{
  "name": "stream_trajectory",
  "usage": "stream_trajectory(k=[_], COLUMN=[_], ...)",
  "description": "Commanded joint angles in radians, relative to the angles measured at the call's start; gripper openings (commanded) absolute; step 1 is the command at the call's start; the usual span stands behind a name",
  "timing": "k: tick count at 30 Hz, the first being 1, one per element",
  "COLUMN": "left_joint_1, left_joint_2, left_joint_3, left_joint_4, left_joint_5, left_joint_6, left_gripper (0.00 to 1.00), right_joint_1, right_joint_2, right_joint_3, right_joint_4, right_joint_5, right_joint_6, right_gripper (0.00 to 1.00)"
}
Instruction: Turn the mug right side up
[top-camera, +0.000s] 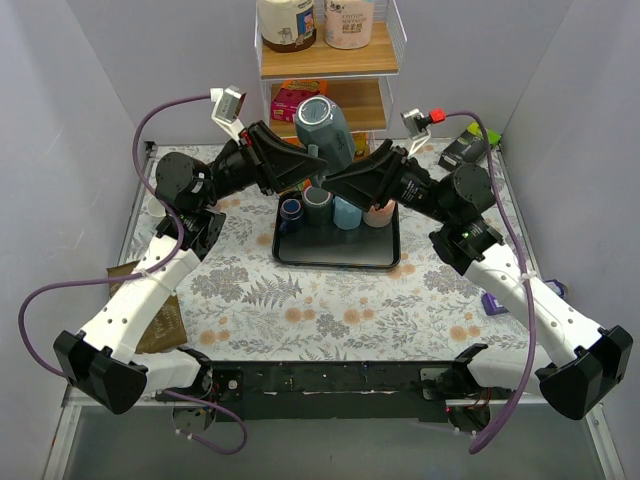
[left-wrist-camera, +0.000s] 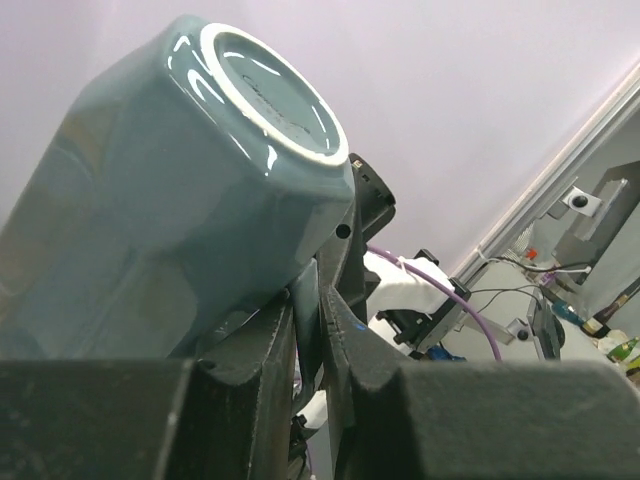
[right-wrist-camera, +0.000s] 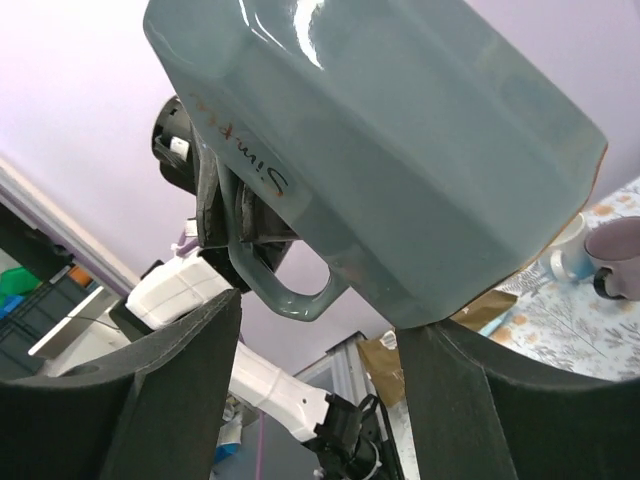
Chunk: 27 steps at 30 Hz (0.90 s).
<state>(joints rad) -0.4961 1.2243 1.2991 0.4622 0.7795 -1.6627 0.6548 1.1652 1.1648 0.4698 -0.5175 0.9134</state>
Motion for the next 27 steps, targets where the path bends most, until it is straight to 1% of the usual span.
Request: stream_trajectory(k=[1,4,7,10,13,14,16,17,19,22,23,25,26,27], left_joint_1=[-0.004,-0.002,-0.004,-0.004,-0.004,-0.002,-0.004,-0.002,-0.004,-0.002,-0.004,-0.004,-0.004,-0.004], left_joint_2=[-0.051,-0.054,-0.055,-0.059,-0.054,-0.052,-0.048,-0.043,-0.039,-0.026,-0.02,-0.009,-0.005,0.006], left_joint_3=[0.003,-0.006,-0.011,-0.003,0.031,0.049,0.061,0.065,0.071,0.086,0.092,0.104,0.112,0.118], left_joint_4=[0.141,0.138,0.133,0.104,0.008,-0.054,-0.106,-0.155,-0.203,-0.318,-0.386,-0.442,-0.509,-0.536], left_joint_5=[0.018,0.004,-0.008,-0.039,-0.092,-0.106,-0.146,-0.161,-0.209,-0.282,-0.307,-0.351,-0.4,-0.419], left_joint_6=[-0.025,-0.023,-0.023,-0.009,0.033,0.044,0.063,0.066,0.067,0.07,0.073,0.069,0.061,0.055], left_gripper=[0.0,0.0,0.0,0.0,0.0,0.0,0.0,0.0,0.0,0.0,0.0,0.0,0.0,0.0], right_joint_1=[-0.003,-0.004,-0.003,-0.003,-0.003,-0.003,-0.003,-0.003,-0.004,-0.003,-0.003,-0.003,-0.003,0.0], right_joint_2=[0.004,0.017,0.027,0.016,-0.016,-0.028,-0.071,-0.084,-0.11,-0.139,-0.145,-0.16,-0.162,-0.16], right_joint_3=[0.004,0.015,0.003,-0.011,-0.051,-0.062,-0.109,-0.12,-0.131,-0.132,-0.132,-0.12,-0.103,-0.091], right_joint_4=[0.211,0.214,0.224,0.149,0.029,-0.012,-0.088,-0.117,-0.207,-0.313,-0.332,-0.362,-0.387,-0.399], right_joint_5=[-0.058,-0.059,-0.056,-0.036,-0.003,0.025,0.048,0.06,0.099,0.151,0.174,0.2,0.217,0.227], right_joint_6=[0.07,0.082,0.096,0.056,-0.02,-0.045,-0.097,-0.113,-0.162,-0.214,-0.228,-0.274,-0.292,-0.333], right_gripper=[0.69,0.66,0.66,0.68,0.72,0.73,0.75,0.75,0.76,0.76,0.76,0.76,0.76,0.76])
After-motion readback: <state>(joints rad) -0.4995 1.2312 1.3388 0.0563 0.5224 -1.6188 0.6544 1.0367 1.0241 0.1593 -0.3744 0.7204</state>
